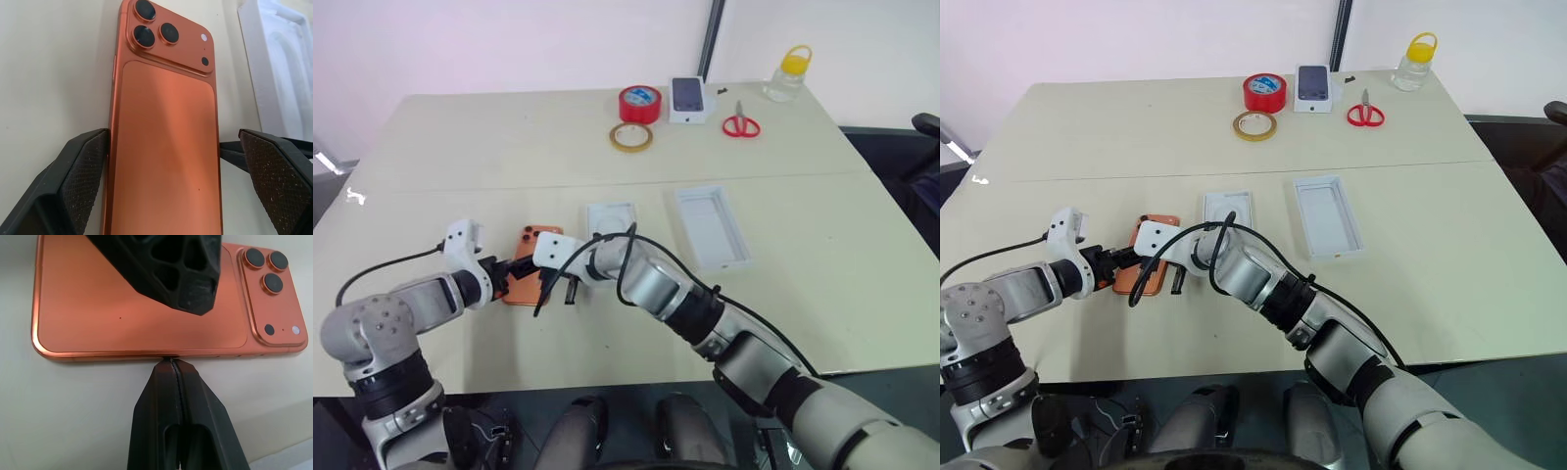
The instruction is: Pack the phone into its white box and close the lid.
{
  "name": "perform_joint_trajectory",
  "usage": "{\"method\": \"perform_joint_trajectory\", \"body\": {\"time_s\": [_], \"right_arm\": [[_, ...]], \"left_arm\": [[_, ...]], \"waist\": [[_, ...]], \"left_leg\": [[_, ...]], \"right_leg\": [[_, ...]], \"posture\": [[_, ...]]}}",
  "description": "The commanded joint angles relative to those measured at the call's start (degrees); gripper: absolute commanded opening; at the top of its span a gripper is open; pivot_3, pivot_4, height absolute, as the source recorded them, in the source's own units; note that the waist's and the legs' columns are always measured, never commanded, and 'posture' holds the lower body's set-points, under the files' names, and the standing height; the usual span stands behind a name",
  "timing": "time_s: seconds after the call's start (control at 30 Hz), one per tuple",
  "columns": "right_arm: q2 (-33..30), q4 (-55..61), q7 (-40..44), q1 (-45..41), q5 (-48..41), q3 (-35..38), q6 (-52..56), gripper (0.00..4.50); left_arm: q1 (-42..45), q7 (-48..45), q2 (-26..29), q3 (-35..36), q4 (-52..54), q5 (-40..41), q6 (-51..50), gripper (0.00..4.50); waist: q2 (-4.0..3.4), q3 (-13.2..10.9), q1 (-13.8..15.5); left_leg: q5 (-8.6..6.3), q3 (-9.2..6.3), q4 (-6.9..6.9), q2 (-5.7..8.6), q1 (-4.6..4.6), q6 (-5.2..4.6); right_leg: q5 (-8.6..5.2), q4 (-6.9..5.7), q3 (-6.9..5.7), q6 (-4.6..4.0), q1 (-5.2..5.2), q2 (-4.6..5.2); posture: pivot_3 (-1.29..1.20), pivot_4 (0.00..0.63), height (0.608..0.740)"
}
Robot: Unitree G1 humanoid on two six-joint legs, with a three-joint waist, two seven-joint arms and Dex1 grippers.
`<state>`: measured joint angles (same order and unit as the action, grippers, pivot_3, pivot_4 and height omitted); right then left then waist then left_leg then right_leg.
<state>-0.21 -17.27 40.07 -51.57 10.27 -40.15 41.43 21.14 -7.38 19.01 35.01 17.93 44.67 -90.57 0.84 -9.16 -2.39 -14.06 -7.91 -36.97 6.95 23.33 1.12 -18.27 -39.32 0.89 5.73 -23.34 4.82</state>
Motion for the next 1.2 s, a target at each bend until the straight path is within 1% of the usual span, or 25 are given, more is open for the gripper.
{"method": "perform_joint_trajectory", "body": {"time_s": [0.03,0.2,0.43,0.6,0.83,1.03,1.13,1.17,1.2], "right_arm": [[0.84,0.77,0.53,-0.55,0.22,0.64,-1.31,0.0],[0.62,1.3,0.81,-0.12,0.57,1.2,-1.26,0.0],[0.74,2.13,0.88,0.53,0.87,1.38,-1.1,0.0],[0.52,2.56,0.95,0.96,1.02,1.26,-1.32,0.0],[0.2,3.43,1.07,1.09,1.32,1.05,-1.35,0.0],[-0.07,3.96,1.33,1.21,1.49,1.17,-1.42,0.0],[-0.51,5.24,1.67,1.2,1.49,1.48,-1.3,0.0],[-0.67,5.85,1.81,1.15,1.42,1.68,-1.14,0.0],[-0.79,6.31,1.88,1.11,1.38,1.85,-1.07,0.0]], "left_arm": [[-0.33,1.18,-3.78,-0.85,-1.41,7.68,-1.93,4.46],[0.95,5.37,-5.06,1.33,-3.47,12.92,-1.93,4.46],[2.25,10.79,-4.17,2.82,-6.67,19.41,-1.93,4.46],[3.23,13.77,-2.66,4.18,-8.11,21.0,-1.93,4.46],[4.42,16.58,-0.76,8.27,-10.01,21.5,-1.93,4.46],[3.36,18.7,-0.99,8.4,-10.02,24.72,-1.93,4.46],[3.09,20.54,-1.32,9.04,-10.02,26.11,-1.93,3.64],[3.02,21.19,-1.4,9.25,-9.98,26.53,-1.93,3.18],[2.98,21.77,-1.54,9.48,-10.01,27.0,-1.93,3.18]], "waist": [[0.01,0.01,0.16],[0.01,0.02,0.43],[0.05,0.04,0.08],[0.05,0.04,0.0],[0.05,0.04,-0.24],[0.06,0.03,-0.08],[0.06,0.03,-0.09],[0.06,0.03,-0.13],[0.06,0.03,-0.13]], "left_leg": [[0.0,0.0,0.0,0.0,0.0,0.0],[0.0,0.0,-0.02,0.03,0.0,0.0],[0.0,0.0,-0.01,0.04,0.01,0.0],[0.0,0.0,-0.01,0.03,0.01,0.0],[0.0,-0.01,0.0,0.0,0.02,0.01],[0.0,-0.01,-0.01,-0.02,0.03,0.03],[0.0,-0.01,0.0,-0.02,0.03,0.03],[0.0,-0.01,0.0,-0.02,0.04,0.03],[0.0,-0.01,0.0,-0.02,0.04,0.03]], "right_leg": [[0.0,0.0,0.0,0.0,0.0,0.0],[0.0,0.0,0.0,0.0,0.01,0.03],[0.0,-0.02,0.0,0.0,0.06,0.04],[0.0,-0.02,0.0,0.0,0.05,0.03],[0.0,-0.04,0.01,0.0,0.03,-0.01],[0.0,-0.02,0.03,0.0,-0.02,-0.03],[0.0,-0.02,0.03,0.0,-0.01,-0.03],[0.0,-0.03,0.03,0.0,-0.01,-0.04],[0.0,-0.03,0.03,0.0,-0.01,-0.04]], "posture": [[0.0,0.15,0.74],[0.0,0.15,0.74],[0.0,0.15,0.74],[0.0,0.15,0.74],[0.0,0.15,0.74],[0.0,0.15,0.74],[0.0,0.15,0.74],[0.0,0.15,0.74],[0.0,0.15,0.74]]}}
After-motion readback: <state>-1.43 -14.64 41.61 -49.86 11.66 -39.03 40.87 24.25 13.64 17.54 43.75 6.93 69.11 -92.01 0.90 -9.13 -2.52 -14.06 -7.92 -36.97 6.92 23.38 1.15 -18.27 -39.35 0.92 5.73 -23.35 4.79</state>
